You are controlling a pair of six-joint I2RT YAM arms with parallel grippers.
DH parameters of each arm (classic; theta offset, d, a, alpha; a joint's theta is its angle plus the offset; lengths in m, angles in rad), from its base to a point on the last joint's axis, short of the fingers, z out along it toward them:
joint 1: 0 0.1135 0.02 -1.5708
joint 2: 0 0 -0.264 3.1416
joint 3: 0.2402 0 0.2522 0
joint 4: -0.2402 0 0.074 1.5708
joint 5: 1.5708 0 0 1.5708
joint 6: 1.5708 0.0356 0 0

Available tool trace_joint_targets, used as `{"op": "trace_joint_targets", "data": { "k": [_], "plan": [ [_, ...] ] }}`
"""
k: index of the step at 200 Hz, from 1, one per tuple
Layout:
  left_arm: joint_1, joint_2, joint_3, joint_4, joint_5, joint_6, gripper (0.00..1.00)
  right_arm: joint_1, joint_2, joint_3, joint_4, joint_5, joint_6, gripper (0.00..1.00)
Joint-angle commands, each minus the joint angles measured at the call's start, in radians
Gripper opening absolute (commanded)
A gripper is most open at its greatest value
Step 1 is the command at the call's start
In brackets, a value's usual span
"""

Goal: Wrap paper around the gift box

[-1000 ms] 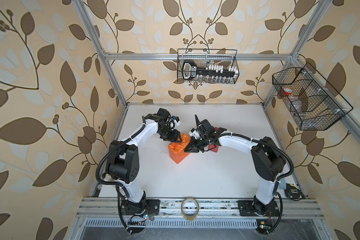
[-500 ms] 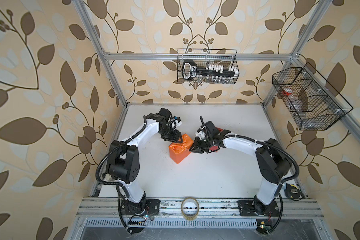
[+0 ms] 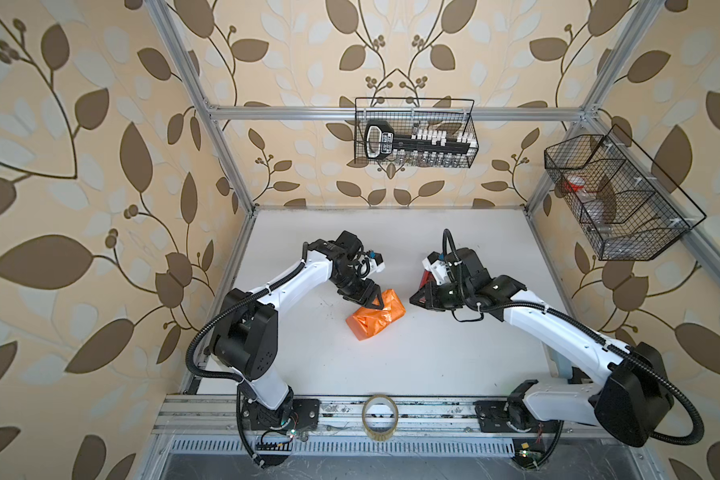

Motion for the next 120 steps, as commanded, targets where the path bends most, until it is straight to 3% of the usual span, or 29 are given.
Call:
{"op": "trace_joint_targets", "data": {
  "k": [1, 24, 70, 89, 120],
  "plan": [
    [0.007, -0.081, 0.029, -0.034, 0.066, 0.02, 0.72, -0.014, -0.076, -0.061, -0.015, 0.076, -0.082, 0.25],
    [0.009, -0.106, 0.061, -0.061, 0.093, 0.056, 0.86, -0.059, -0.145, -0.122, 0.058, 0.104, -0.082, 0.34],
    [0.019, -0.135, 0.06, -0.07, 0.092, 0.069, 0.94, -0.034, -0.159, -0.124, 0.03, 0.103, -0.14, 0.34],
    [0.085, -0.154, 0.069, -0.049, 0.074, 0.062, 0.96, -0.035, -0.219, -0.174, 0.037, 0.166, -0.174, 0.36],
    [0.246, -0.168, 0.063, 0.023, -0.055, 0.018, 0.99, -0.079, -0.326, -0.249, 0.109, 0.298, -0.203, 0.57]
  ]
}}
